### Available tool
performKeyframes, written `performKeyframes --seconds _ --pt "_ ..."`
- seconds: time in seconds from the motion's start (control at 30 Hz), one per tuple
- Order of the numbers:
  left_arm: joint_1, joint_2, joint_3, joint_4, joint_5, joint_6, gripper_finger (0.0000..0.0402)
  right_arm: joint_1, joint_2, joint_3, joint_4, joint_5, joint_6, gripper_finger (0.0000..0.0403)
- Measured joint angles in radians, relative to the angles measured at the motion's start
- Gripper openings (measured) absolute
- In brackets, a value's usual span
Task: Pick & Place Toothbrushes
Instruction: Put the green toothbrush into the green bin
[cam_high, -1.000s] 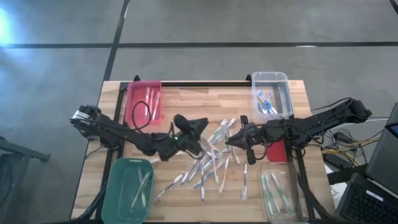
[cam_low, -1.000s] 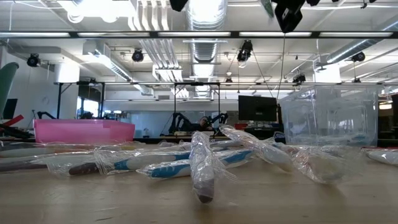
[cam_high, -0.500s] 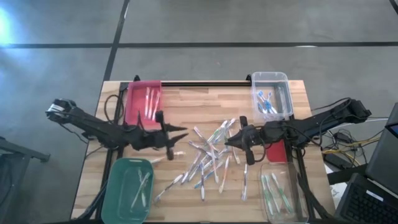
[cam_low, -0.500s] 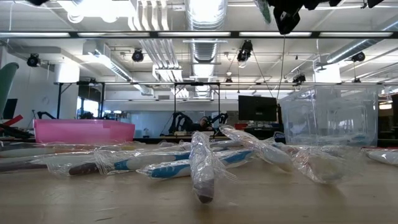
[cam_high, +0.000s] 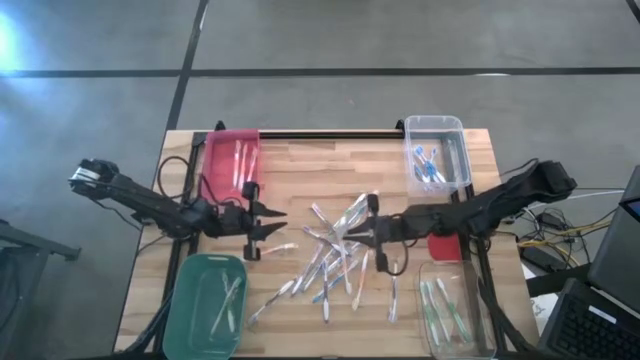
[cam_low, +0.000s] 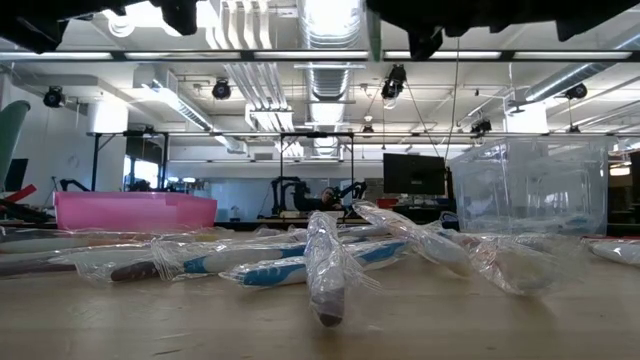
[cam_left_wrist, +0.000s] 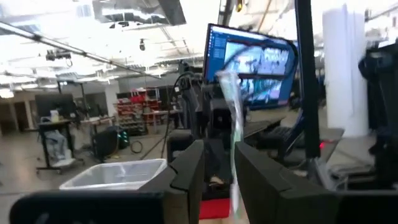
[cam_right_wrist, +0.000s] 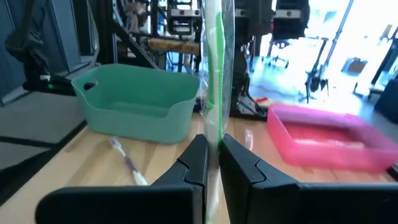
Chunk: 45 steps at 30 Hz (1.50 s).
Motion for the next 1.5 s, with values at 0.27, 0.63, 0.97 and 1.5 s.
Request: performKeyframes --seconds 0.27,0.63,0.97,1.5 --pt "0.0 0.009 0.005 -0.057 0.0 -0.01 0.0136 0.002 0.16 0.0 0.238 0.0 0.001 0.0018" --pt "-0.002 0.034 0.018 -0.085 0.1 -0.009 0.0192 0.014 0.317 0.052 0.366 0.003 0.01 0.0018" --pt "-0.001 0.229 0.156 -0.082 0.101 -0.002 0.0193 0.016 0.338 0.097 0.34 0.027 -0.019 0.0018" --pt "-0.001 0.442 0.343 -0.106 0.101 0.085 0.0191 0.022 0.336 0.093 0.312 0.027 -0.023 0.0018"
